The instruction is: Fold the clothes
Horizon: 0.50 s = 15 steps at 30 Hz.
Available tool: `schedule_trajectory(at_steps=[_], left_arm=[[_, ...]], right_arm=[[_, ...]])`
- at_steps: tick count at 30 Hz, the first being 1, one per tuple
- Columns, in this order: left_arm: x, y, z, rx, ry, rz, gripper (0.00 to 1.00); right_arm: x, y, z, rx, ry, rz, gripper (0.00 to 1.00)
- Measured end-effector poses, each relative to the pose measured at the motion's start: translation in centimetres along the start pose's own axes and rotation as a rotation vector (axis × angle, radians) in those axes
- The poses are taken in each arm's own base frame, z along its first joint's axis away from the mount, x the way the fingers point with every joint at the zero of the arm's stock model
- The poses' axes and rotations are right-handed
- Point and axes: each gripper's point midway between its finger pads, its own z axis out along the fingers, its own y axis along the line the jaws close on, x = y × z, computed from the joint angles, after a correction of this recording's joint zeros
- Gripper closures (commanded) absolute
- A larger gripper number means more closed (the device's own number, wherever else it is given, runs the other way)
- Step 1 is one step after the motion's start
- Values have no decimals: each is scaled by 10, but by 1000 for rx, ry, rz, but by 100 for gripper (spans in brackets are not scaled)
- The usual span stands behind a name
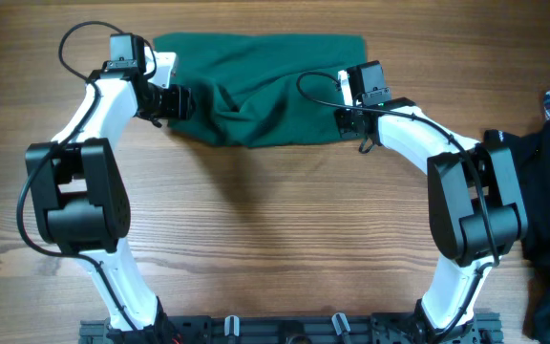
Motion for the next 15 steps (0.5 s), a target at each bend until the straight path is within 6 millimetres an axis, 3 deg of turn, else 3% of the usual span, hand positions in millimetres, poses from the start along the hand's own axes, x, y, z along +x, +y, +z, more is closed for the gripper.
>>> schedule_trajectory(at_steps=[5,12,15], left_arm=[[3,-4,1,11,14,39,27],[13,-5,0,17,51,32,30],[13,-11,2,22,56,47,44]], right_arm=[[0,0,0,0,0,0,96],[0,0,0,0,0,0,95],[0,0,0,0,0,0,95]])
